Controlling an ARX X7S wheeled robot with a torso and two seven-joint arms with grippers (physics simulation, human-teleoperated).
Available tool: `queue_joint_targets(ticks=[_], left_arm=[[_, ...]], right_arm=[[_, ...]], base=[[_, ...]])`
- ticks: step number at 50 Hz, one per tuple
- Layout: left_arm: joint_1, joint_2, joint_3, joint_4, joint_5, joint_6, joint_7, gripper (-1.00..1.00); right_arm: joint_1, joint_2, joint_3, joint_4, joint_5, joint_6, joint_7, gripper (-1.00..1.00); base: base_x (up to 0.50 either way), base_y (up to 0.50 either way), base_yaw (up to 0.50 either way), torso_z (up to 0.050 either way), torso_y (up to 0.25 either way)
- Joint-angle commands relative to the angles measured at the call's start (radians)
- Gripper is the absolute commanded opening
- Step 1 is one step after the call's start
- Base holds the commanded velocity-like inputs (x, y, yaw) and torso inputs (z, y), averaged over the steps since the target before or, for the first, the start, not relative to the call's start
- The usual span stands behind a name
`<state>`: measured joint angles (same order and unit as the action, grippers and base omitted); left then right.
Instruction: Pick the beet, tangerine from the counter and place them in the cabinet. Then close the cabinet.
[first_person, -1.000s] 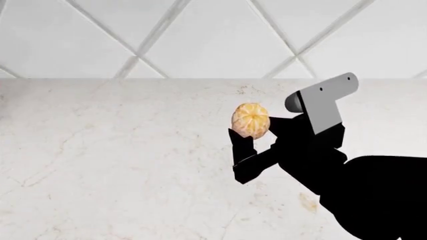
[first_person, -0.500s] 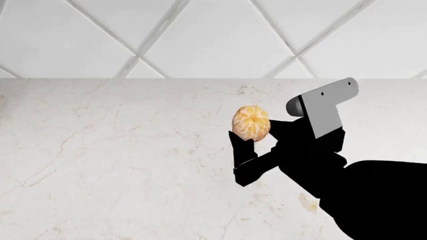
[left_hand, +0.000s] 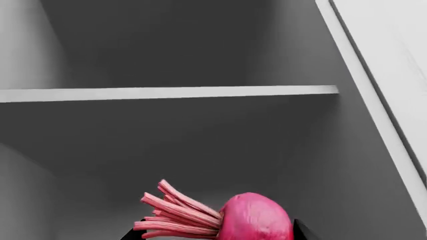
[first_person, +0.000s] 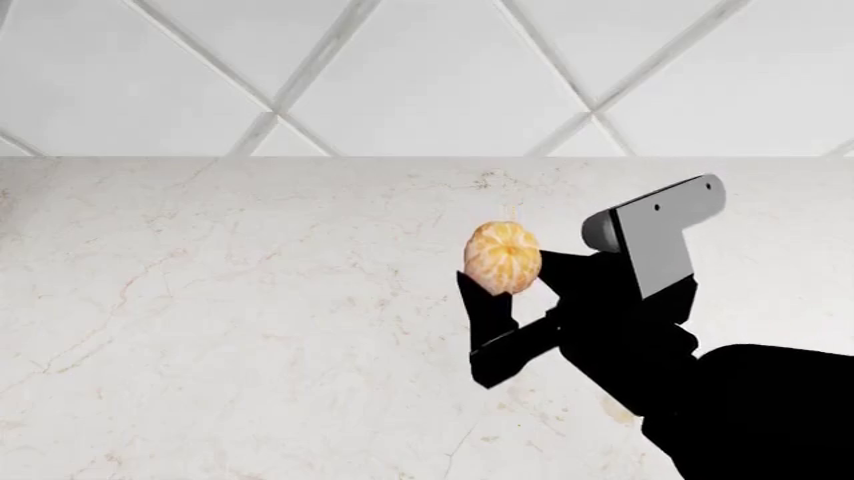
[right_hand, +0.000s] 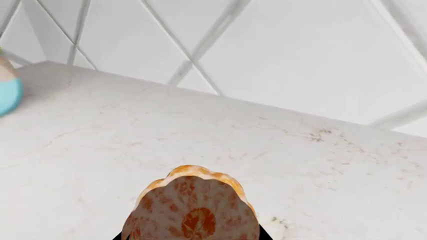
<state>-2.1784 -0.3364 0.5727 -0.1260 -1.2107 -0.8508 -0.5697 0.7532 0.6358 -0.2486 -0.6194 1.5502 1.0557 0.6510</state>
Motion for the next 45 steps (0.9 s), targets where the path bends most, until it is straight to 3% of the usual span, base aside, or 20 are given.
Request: queue_joint_targets(ticks=[1,9,15,16,26,45], left_arm=[[-0.101,0.080,0.085,-0.239,0.172,0.092,0.121,-1.00],[-0.172,0.197,0.112,-0.517,0.302,0.218,0.224,-1.00],[-0.177,0.335,-0.136,-0.702,0.666,0.225,0.377,-1.00],[-0.178,0.336,-0.137,-0.715,0.674,0.232,0.380,-1.00],[-0.178,0.336,-0.099,-0.877,0.647,0.245,0.381,-1.00],[-0.178,0.336,0.200,-1.133,0.376,0.400,0.362,-1.00]], right_arm=[[-0.035,0.009,0.020,-0.033,-0.015,-0.023,-0.025,-1.00],[-0.057,0.017,0.032,-0.052,-0.002,-0.038,-0.022,-1.00],[-0.065,0.029,0.043,-0.065,0.019,-0.046,-0.014,-1.00],[-0.066,0.030,0.043,-0.066,0.021,-0.046,-0.013,-1.00],[-0.077,0.031,0.038,-0.070,0.019,-0.050,-0.015,-1.00],[-0.128,0.035,0.027,-0.035,-0.045,-0.062,-0.082,-1.00]], base=[[0.00,0.00,0.00,0.000,0.000],[0.00,0.00,0.00,0.000,0.000],[0.00,0.00,0.00,0.000,0.000],[0.00,0.00,0.00,0.000,0.000],[0.00,0.00,0.00,0.000,0.000],[0.00,0.00,0.00,0.000,0.001]])
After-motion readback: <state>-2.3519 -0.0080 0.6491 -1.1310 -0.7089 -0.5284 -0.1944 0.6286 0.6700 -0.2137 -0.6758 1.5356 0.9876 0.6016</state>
